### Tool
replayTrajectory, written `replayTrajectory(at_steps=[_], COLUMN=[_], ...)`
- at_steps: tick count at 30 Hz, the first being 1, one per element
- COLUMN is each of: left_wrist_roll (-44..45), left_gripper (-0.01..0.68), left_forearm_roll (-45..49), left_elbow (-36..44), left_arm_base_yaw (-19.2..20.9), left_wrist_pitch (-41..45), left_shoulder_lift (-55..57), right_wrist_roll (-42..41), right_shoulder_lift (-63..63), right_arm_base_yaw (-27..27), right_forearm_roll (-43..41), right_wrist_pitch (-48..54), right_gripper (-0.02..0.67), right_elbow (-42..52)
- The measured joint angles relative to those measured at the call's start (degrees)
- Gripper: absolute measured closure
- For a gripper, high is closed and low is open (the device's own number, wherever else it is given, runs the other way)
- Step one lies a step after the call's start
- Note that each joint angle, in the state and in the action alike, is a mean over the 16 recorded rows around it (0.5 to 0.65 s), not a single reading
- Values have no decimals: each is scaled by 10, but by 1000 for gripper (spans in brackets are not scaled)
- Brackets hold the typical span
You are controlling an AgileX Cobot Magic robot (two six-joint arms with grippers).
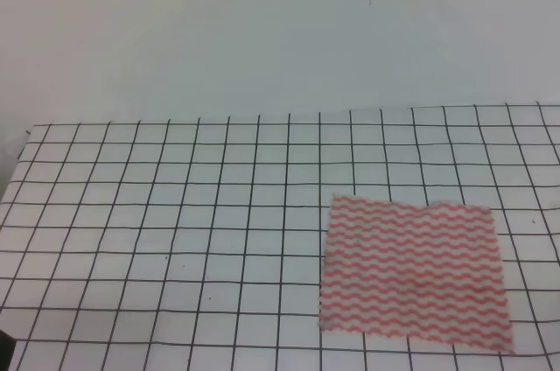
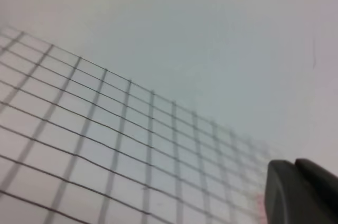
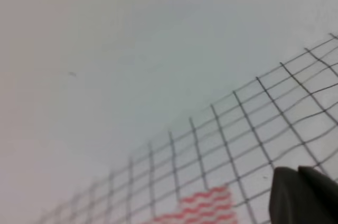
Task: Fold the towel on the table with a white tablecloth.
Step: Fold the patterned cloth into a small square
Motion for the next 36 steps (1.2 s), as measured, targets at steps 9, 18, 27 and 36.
replayTrajectory(at_steps=[9, 18, 27, 36], left_wrist_roll=[-15, 20, 180, 297], left_gripper=[675, 675, 675, 675], left_forearm_roll=[-230, -270, -270, -246], left_elbow=[0, -2, -45, -121], left_arm_base_yaw=[0, 0, 0, -4], left_wrist_pitch=[-20, -7, 62, 131], left_shoulder_lift=[-1, -1, 1, 53], right_wrist_roll=[7, -17, -166, -324], right_shoulder_lift=[0, 0, 2, 71], right_arm_base_yaw=[0, 0, 1, 1], right_forearm_roll=[146, 187, 196, 189], right_wrist_pitch=[-23, -25, 38, 186], right_gripper=[652, 652, 652, 652], right_elbow=[0, -11, -91, -214])
